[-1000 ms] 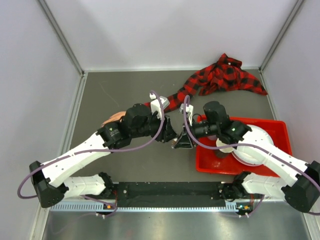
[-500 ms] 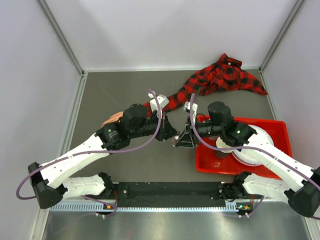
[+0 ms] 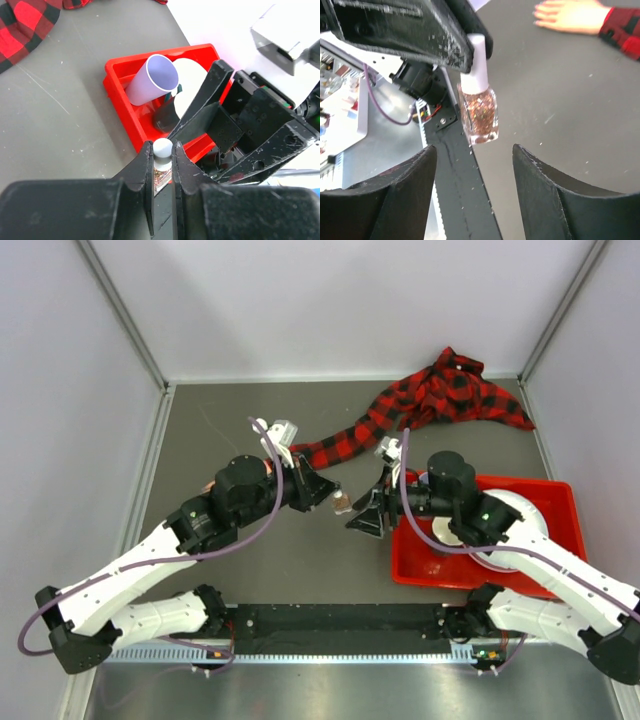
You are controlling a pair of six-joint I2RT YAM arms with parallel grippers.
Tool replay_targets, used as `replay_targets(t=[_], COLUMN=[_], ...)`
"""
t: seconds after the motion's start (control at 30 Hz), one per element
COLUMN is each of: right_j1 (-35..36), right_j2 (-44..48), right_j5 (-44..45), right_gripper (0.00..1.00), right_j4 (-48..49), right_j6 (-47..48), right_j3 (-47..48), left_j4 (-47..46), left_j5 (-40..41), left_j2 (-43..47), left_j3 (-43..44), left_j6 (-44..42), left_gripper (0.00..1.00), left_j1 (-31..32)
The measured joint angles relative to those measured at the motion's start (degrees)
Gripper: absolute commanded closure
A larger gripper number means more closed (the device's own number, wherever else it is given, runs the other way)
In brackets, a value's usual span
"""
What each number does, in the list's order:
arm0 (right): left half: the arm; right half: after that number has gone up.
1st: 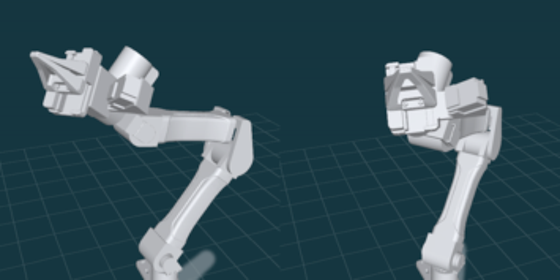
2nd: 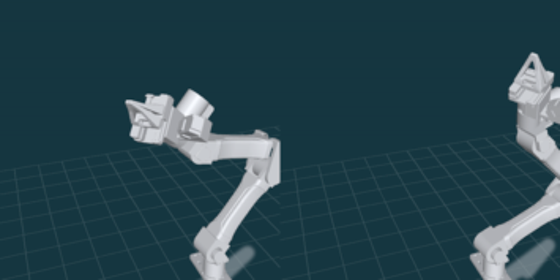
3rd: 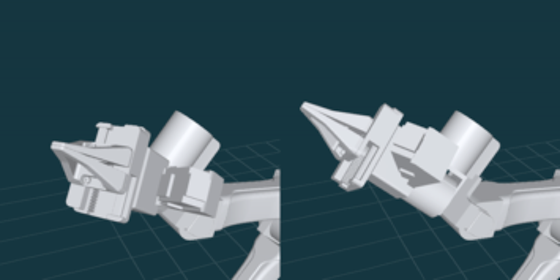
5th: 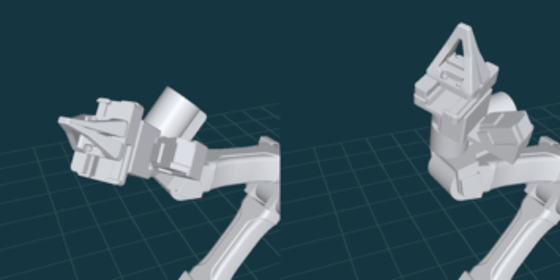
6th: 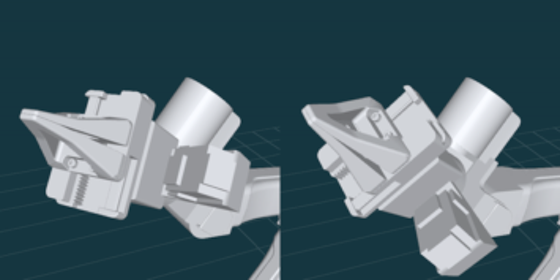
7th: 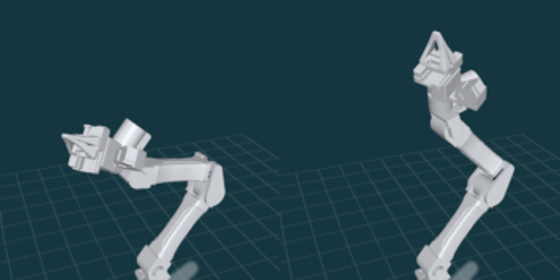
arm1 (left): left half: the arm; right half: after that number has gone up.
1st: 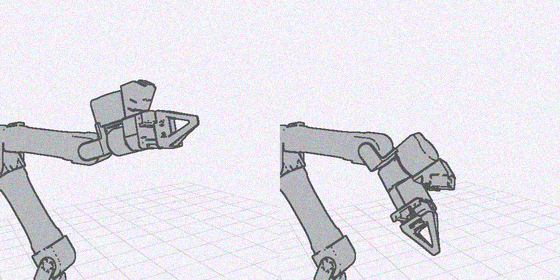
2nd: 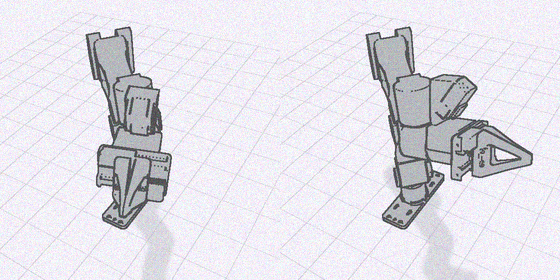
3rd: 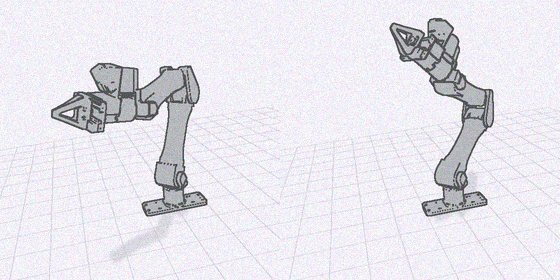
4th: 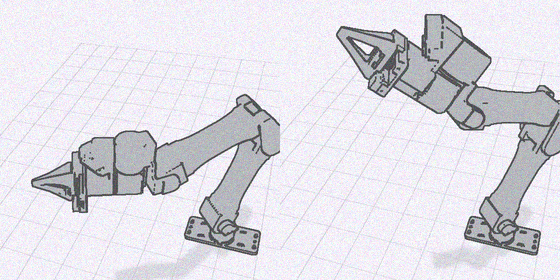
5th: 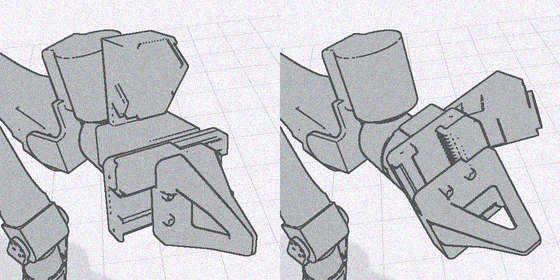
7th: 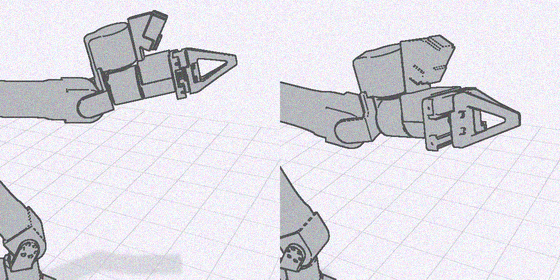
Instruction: Paint the nails
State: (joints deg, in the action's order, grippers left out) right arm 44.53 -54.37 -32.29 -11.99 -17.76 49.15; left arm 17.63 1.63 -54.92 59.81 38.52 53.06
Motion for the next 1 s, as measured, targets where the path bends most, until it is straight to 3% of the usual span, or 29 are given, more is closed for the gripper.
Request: replay_targets(t=[0.4, 0.67, 0.83, 1.0], right_j1=[0.4, 0.5, 0.5, 0.6], right_j2=[-4.8, -5.0, -5.0, -5.1], right_j5=[0.8, -0.8, -1.3, -2.2], right_gripper=[0.52, 0.54, 0.62, 0.76], right_j4=[3.7, 7.4, 10.0, 10.3], right_j6=[1.2, 1.0, 0.5, 0.2], right_j3=[0.1, 0.2, 0.2, 0.5], left_j4=[0.0, -0.1, -0.1, -0.4], left_j5=[-0.5, -0.7, -2.0, -2.3], left_j2=[-0.4, -0.3, -0.3, -0.3], left_j3=[0.0, 0.0, 0.0, 0.0], left_j6=[1.6, 1.9, 2.0, 1.9], left_gripper=[1.0, 1.0, 1.0, 1.0], left_j1=[0.0, 0.0, 0.0, -0.1])
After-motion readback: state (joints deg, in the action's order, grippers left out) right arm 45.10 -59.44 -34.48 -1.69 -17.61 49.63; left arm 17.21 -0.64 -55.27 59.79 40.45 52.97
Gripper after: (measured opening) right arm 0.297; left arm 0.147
